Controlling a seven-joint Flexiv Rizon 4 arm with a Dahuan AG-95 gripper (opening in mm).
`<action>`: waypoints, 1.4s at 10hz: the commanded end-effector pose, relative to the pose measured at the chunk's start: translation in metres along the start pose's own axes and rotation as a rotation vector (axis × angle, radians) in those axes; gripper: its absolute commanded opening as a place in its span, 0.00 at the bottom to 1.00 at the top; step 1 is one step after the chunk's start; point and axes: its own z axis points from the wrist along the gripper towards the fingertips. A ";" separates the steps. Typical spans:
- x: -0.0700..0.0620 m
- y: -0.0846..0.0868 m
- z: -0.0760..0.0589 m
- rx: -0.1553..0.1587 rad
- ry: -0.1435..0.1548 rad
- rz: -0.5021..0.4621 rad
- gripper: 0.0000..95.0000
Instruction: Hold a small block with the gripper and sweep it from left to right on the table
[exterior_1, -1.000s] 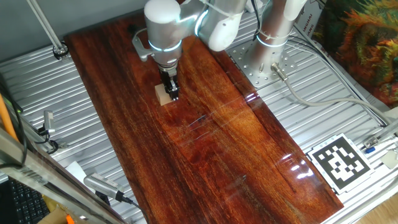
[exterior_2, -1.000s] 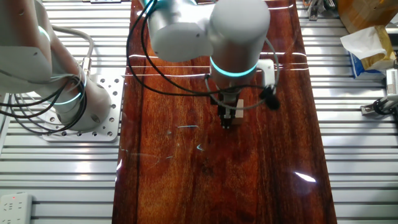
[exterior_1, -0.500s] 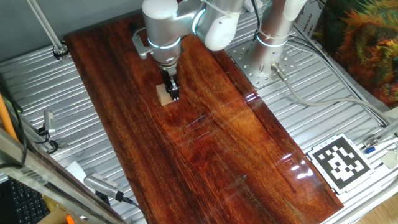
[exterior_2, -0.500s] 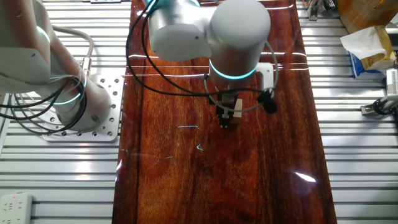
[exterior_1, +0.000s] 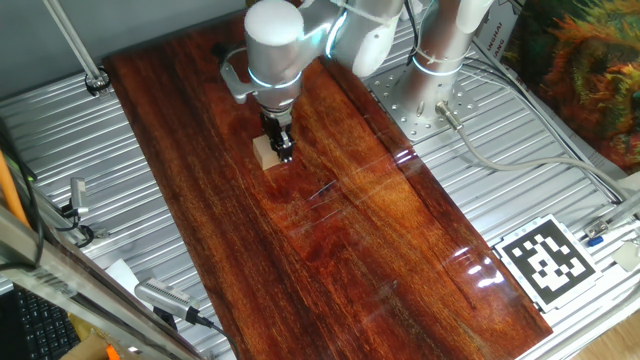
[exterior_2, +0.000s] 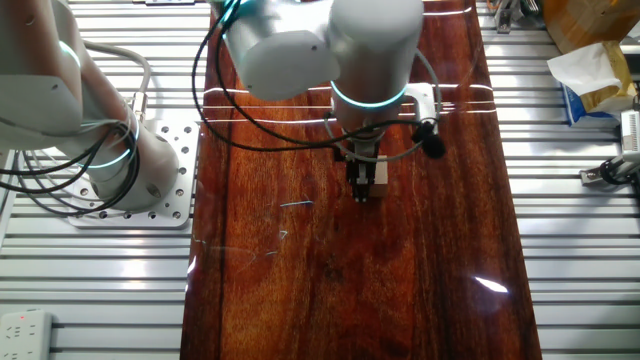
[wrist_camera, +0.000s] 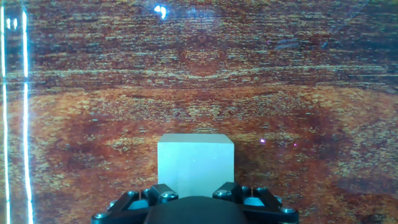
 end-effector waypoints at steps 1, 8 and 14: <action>0.000 0.001 0.006 -0.082 0.029 0.062 0.40; 0.000 0.001 0.007 -0.044 0.060 0.040 0.40; 0.001 0.000 0.007 -0.084 0.056 0.065 0.40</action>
